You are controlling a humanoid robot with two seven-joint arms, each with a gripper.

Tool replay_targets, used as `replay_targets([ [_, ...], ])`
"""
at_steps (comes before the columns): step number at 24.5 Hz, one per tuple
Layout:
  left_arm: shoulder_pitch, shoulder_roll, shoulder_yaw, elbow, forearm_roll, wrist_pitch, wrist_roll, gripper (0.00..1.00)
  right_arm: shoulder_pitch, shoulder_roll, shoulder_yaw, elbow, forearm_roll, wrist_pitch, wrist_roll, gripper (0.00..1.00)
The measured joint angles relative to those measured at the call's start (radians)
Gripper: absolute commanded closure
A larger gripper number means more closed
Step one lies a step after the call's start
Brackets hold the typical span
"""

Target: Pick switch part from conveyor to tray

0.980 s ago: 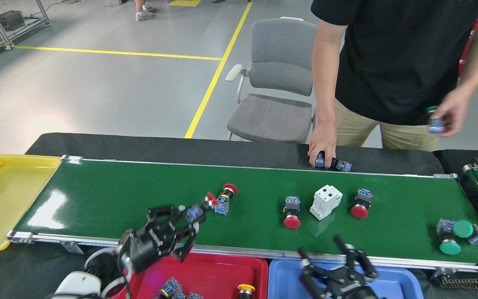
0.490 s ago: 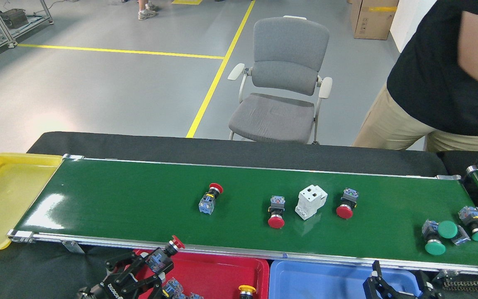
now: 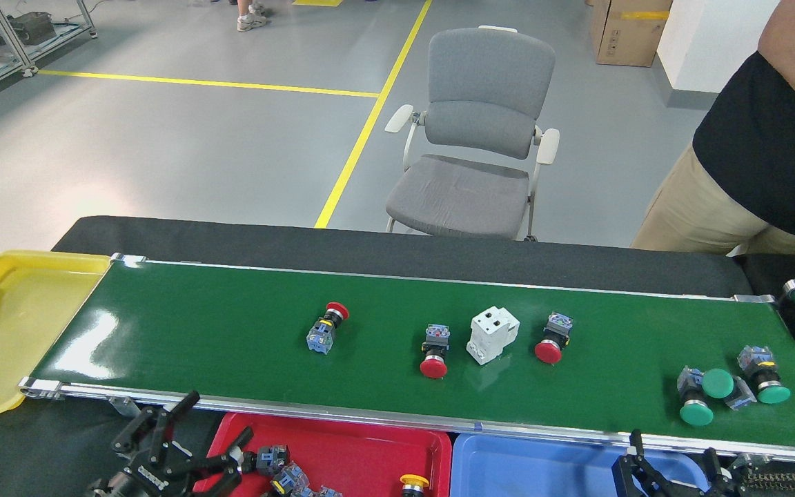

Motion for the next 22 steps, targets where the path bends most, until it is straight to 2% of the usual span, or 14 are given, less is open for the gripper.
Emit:
replay_targets([
  [3,0.001,0.001,0.001,0.008,0.000,0.078,0.000,0.00,-0.025,0.000,0.001,0.003,0.044,0.002,0.026,0.03],
  [8,-0.004,0.001,-0.007,0.026,0.001,0.082,0.003,0.00,-0.085,0.000,0.041,0.069,0.064,0.029,0.051,0.05],
  [9,-0.007,0.001,-0.009,0.030,0.001,0.072,0.002,0.00,-0.111,0.000,0.059,0.093,0.065,0.051,0.059,0.11],
  [13,-0.105,0.005,-0.093,0.085,0.001,0.042,-0.024,0.00,-0.193,-0.004,0.128,0.186,0.068,0.100,0.071,0.63],
  [16,-0.220,0.015,-0.179,0.188,0.001,0.031,-0.056,0.00,-0.194,-0.041,0.154,0.196,0.075,0.105,0.072,0.86],
  [19,-0.315,0.018,-0.217,0.299,0.001,0.028,-0.068,0.00,-0.195,-0.079,0.177,0.196,0.077,0.101,0.090,0.98],
  [22,-0.405,0.018,-0.248,0.402,0.001,0.032,-0.071,0.00,-0.198,-0.094,0.188,0.194,0.072,0.085,0.101,0.98],
])
